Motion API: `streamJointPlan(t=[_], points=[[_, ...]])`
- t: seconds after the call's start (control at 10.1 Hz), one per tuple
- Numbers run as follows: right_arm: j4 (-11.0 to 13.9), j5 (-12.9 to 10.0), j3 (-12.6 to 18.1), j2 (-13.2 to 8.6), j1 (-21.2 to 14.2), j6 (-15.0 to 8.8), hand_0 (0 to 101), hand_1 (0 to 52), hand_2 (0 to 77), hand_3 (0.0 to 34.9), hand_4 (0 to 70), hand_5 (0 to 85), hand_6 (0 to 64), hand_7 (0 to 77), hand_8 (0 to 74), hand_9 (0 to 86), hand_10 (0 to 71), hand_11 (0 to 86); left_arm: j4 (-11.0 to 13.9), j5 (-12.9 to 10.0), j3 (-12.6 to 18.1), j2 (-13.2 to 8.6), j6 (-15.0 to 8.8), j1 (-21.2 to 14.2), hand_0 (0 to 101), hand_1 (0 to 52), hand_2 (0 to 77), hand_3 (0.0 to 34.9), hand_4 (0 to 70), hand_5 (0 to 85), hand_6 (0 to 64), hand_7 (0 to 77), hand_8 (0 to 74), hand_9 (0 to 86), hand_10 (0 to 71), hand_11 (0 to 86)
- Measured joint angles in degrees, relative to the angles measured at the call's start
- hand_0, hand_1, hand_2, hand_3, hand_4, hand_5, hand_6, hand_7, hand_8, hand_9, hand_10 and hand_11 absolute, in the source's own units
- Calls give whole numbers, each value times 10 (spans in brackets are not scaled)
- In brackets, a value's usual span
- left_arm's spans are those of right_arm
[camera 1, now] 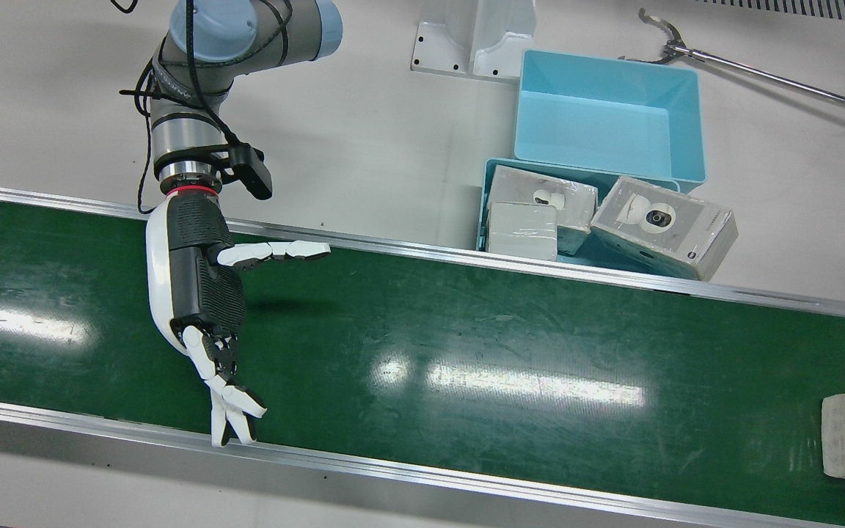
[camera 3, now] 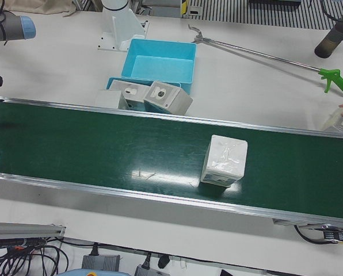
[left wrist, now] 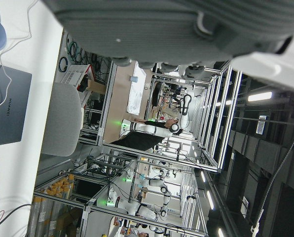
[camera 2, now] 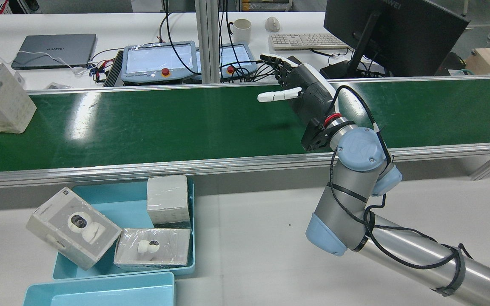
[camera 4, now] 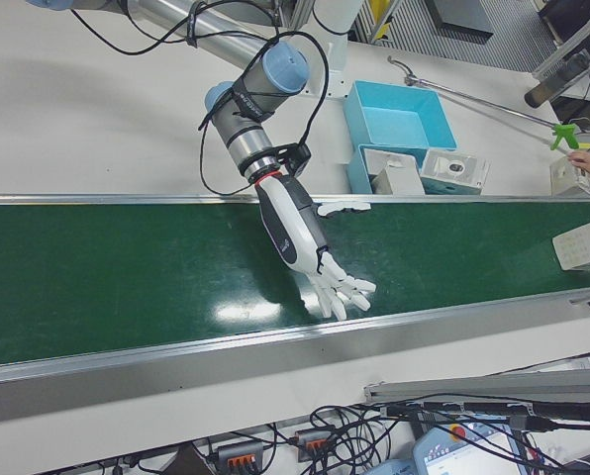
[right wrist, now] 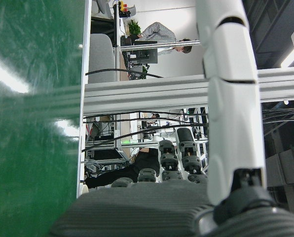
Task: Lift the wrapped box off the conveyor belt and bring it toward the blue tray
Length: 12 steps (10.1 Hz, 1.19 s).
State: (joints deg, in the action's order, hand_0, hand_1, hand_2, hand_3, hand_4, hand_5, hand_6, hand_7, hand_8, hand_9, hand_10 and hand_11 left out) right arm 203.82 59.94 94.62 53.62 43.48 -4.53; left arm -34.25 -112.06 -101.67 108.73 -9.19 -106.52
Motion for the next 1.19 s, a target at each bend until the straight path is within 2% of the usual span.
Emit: streamJointPlan(t=[0.1,0.2,0.3,0.4,0.5,0.6,0.89,0.99,1.19], points=[[-2,0,-1,0,0,0,492,158,82,0,104,185,33,38,5,16,0,5,0,0,0,0,0,0,0,0,11,0,0,11,5,5,5,5,5,5],[-4,0,-1,-1,0,1,483,131,38,0,93,169,33,38,5,27,0,5,0,0,0,0,0,0,0,0,11,0,0,11,5,5,5,5,5,5],[-5,0,-1,-1,1,2,471,71,11,0,104,169,33,38,0,27,0,5,0,0,0,0,0,0,0,0,11,0,0,11,5,5,5,0,5,5],[-6,0,-1,-1,1,2,471,71,11,0,104,169,33,38,0,27,0,5,0,0,0,0,0,0,0,0,11,0,0,11,5,5,5,0,5,5],[-6,0,-1,-1,1,2,468,131,16,0,104,169,33,38,5,27,0,5,0,0,0,0,0,0,0,0,11,0,0,11,5,5,5,0,5,5],[-6,0,-1,-1,1,1,467,98,16,0,104,169,33,38,5,27,0,5,0,0,0,0,0,0,0,0,5,0,0,11,5,5,5,5,5,5],[-6,0,-5,0,0,-2,469,125,16,0,104,169,33,38,5,27,0,5,0,0,0,0,0,0,0,0,11,0,0,11,5,5,5,5,5,5],[-6,0,-7,1,0,-2,469,125,16,0,71,169,33,38,5,27,0,5,0,0,0,0,0,0,0,0,11,0,0,11,5,5,5,0,5,5],[-6,0,-9,2,0,-3,469,125,16,0,93,169,33,38,0,27,0,5,0,0,0,0,0,0,0,0,5,0,0,11,5,5,5,0,5,5]])
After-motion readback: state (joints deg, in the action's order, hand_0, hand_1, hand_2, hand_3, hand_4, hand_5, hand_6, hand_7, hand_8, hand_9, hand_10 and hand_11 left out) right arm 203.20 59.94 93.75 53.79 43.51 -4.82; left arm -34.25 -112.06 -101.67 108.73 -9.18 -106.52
